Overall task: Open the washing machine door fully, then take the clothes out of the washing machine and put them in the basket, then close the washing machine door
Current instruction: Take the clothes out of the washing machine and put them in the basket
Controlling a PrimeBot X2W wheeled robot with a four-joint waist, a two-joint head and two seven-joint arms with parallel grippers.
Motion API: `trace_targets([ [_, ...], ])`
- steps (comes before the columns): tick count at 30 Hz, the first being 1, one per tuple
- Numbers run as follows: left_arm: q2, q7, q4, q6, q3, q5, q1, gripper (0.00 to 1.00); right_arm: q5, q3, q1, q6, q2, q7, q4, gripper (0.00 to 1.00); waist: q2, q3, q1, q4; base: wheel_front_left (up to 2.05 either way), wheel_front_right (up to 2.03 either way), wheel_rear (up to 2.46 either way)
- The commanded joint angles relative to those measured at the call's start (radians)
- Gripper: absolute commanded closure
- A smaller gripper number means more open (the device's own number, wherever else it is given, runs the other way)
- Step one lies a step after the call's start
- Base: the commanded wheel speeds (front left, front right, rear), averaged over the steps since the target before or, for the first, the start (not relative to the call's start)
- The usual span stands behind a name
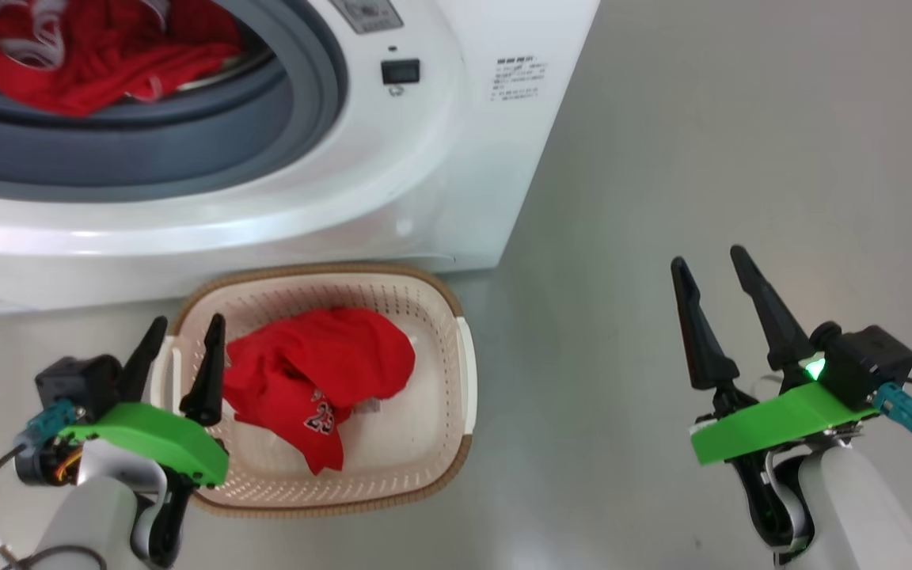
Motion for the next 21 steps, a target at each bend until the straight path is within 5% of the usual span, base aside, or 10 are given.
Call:
trace_targets([
  [1,0.028,-0.008,-0.029,-0.006,0.041,0.012,0.029,0.00,-0.008,0.019,0.024,0.005,0.002,-0.006,-0.017,0.00,0.0000,-0.056,0.0000,0.017,0.00,0.00,0.00],
  [21,-0.009,-0.008,-0.304,-0.006,0.181,0.142,0.251,0.00,0.004,0.001,0.156,0.005,-0.012,-0.006,0.002,0.00,0.0000,-0.244,0.0000,0.044,0.00,0.00,0.00],
])
